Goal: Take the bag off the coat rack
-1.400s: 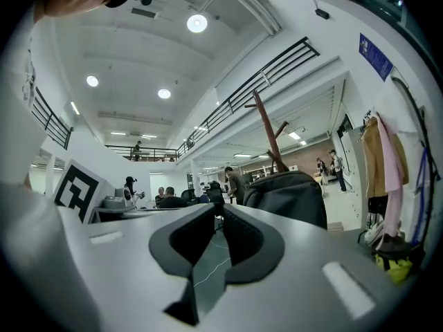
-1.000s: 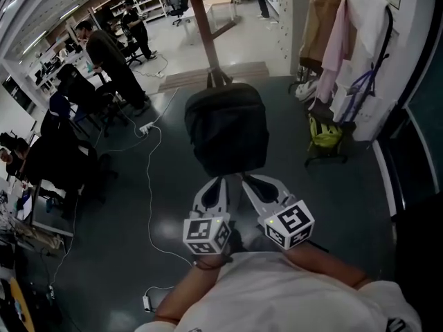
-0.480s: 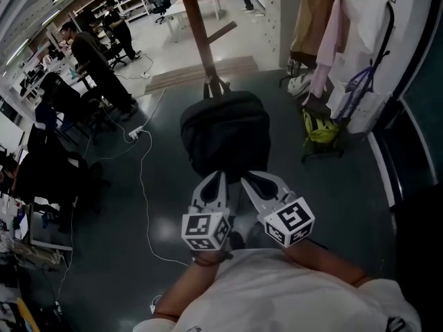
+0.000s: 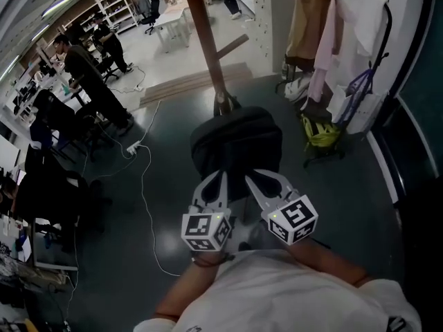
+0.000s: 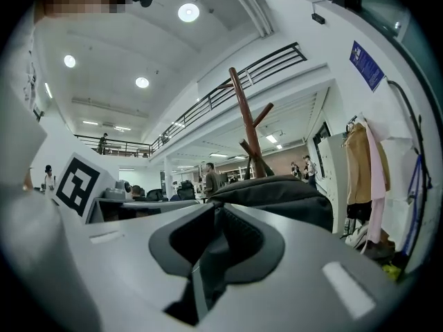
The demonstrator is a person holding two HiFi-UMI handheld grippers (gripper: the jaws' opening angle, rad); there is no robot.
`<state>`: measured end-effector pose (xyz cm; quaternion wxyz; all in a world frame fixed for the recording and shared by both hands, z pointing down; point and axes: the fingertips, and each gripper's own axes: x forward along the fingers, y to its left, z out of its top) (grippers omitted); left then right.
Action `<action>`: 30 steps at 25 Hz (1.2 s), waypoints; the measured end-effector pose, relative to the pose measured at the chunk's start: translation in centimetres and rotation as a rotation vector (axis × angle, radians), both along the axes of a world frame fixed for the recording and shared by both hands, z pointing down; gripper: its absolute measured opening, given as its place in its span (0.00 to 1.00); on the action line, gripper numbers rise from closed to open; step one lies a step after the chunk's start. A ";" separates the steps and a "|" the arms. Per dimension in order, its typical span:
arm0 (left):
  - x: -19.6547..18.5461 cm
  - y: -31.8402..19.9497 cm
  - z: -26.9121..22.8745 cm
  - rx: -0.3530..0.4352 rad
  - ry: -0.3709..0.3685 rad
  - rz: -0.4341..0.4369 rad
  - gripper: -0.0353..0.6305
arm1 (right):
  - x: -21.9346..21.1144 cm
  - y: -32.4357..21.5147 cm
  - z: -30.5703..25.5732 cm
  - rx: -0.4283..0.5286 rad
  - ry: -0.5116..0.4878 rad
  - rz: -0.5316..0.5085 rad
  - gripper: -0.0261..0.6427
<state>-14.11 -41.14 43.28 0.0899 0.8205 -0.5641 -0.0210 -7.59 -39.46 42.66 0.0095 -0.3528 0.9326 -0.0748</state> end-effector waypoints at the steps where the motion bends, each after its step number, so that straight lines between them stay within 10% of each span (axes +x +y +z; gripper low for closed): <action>1: -0.4 -0.3 -0.3 0.003 -0.001 0.010 0.06 | -0.4 -0.4 -0.3 0.003 -0.001 0.009 0.07; 30: -4.3 -5.9 -7.1 0.090 0.016 0.189 0.06 | -3.1 -10.4 -8.1 0.140 -0.022 0.116 0.10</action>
